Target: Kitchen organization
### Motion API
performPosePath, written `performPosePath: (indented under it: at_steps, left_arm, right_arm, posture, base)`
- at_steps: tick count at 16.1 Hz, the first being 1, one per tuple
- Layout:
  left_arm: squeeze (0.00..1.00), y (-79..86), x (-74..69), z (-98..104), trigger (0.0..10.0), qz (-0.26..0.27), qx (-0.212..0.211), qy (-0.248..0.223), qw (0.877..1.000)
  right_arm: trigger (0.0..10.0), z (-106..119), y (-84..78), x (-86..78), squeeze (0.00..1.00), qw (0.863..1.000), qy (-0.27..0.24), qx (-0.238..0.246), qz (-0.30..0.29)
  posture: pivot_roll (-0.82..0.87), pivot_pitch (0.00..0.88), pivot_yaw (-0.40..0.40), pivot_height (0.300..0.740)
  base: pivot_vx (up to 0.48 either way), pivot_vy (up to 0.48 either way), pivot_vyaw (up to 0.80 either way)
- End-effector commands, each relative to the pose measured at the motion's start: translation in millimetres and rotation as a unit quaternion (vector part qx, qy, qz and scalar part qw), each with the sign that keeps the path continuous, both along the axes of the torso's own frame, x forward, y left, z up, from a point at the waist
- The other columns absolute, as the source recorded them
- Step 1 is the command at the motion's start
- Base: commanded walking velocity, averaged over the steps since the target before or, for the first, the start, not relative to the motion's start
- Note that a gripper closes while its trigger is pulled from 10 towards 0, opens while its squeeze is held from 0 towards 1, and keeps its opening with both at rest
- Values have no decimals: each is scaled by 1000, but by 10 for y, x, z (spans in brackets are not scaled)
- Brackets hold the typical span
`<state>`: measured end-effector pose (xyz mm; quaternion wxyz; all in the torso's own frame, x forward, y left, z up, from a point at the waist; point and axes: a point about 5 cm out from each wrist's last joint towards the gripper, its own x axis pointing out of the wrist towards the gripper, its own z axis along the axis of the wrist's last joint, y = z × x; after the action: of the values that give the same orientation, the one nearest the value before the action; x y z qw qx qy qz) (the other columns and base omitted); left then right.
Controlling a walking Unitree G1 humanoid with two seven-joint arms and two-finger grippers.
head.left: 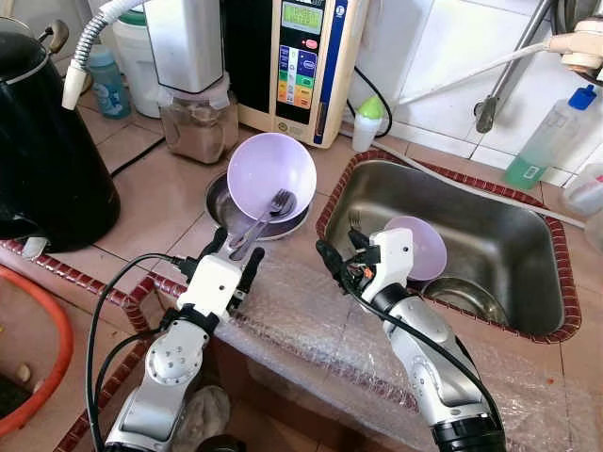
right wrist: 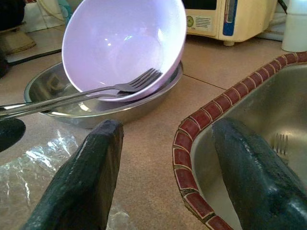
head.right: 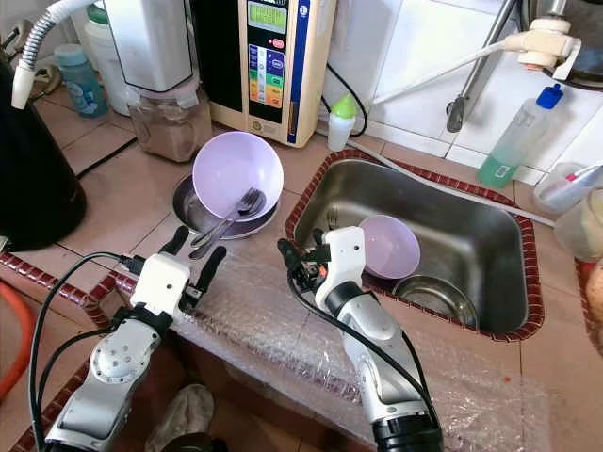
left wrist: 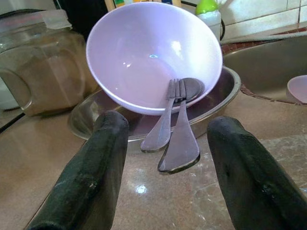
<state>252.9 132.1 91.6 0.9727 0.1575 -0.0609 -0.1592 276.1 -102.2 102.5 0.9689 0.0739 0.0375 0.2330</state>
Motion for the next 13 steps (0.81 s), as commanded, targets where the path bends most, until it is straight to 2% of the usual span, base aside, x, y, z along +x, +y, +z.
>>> performPosePath:
  at_steps: [1,13]
  left_arm:
    - [0,-40,1,-20,0,-12,5,0,1000]
    - [0,-43,34,-43,0,-18,14,-25,999]
  right_arm:
    - [10000,37,-45,11,0,1000,-7,-3,-10]
    - [10000,38,-39,27,0,1000,-8,-2,-14]
  posture:
    - [17,0,-35,740]
    - [21,0,-30,740]
  base:
    - [0,0,0]
    - [0,0,0]
